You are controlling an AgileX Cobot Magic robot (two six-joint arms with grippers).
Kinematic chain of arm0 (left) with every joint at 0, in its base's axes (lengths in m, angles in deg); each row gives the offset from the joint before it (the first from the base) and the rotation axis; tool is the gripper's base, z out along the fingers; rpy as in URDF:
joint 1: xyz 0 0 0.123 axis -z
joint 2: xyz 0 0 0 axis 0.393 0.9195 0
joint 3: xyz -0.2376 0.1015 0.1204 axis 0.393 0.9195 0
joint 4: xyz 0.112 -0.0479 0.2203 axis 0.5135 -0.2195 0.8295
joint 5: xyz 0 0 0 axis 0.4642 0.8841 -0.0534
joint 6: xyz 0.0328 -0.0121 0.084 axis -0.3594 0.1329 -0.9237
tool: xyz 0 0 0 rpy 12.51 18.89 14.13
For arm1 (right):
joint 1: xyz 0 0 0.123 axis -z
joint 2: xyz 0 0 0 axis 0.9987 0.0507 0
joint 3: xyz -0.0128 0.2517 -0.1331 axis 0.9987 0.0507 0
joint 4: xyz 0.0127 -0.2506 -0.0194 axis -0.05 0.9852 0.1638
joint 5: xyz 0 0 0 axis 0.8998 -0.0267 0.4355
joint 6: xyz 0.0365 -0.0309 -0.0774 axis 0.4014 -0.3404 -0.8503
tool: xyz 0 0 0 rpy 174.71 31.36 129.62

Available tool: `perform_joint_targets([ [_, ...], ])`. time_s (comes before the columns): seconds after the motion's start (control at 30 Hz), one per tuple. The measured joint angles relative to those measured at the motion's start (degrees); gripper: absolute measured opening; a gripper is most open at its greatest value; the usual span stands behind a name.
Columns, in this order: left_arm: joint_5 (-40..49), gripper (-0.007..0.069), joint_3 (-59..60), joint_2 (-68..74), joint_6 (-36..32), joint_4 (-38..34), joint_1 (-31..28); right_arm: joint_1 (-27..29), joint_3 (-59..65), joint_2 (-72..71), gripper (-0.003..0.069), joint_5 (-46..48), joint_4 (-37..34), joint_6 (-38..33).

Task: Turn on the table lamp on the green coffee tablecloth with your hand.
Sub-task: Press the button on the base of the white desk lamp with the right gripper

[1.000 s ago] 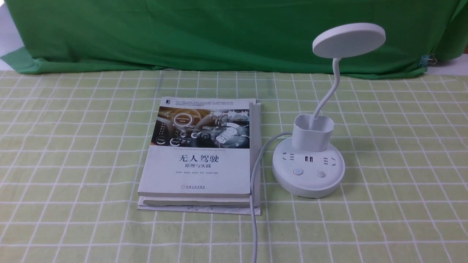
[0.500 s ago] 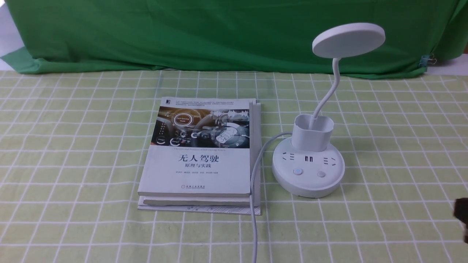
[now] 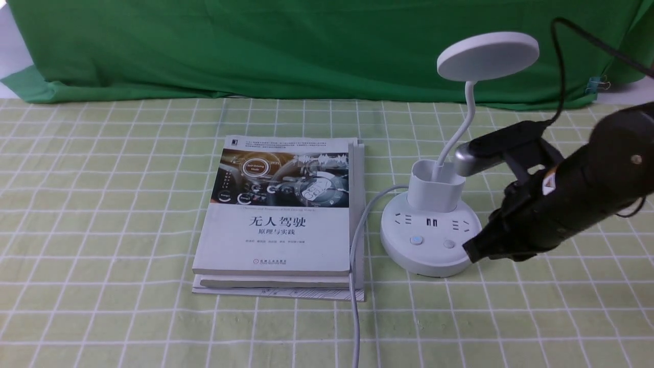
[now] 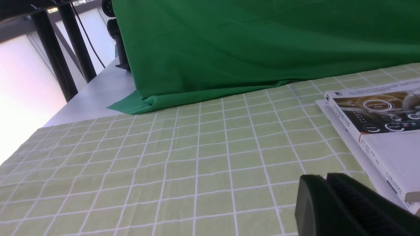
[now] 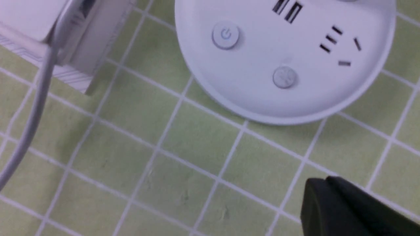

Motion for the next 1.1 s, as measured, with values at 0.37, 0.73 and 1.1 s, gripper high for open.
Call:
perform_joint_targets([
  [0.37,0.00,0.0022,0.00,0.00,0.00,0.00,0.00,0.00,-8.83,11.89,0.0027,-0.07,-0.43,-0.74],
  [0.73,0.00,0.0022,0.00,0.00,0.01,0.00,0.00,0.00,-11.40,13.77,0.0027,-0.51,-2.78,-2.37],
  [1.1,0.00,0.0023,0.00,0.00,0.01,0.00,0.00,0.00,-12.30,16.62,0.0027,-0.20,-2.93,-3.28],
])
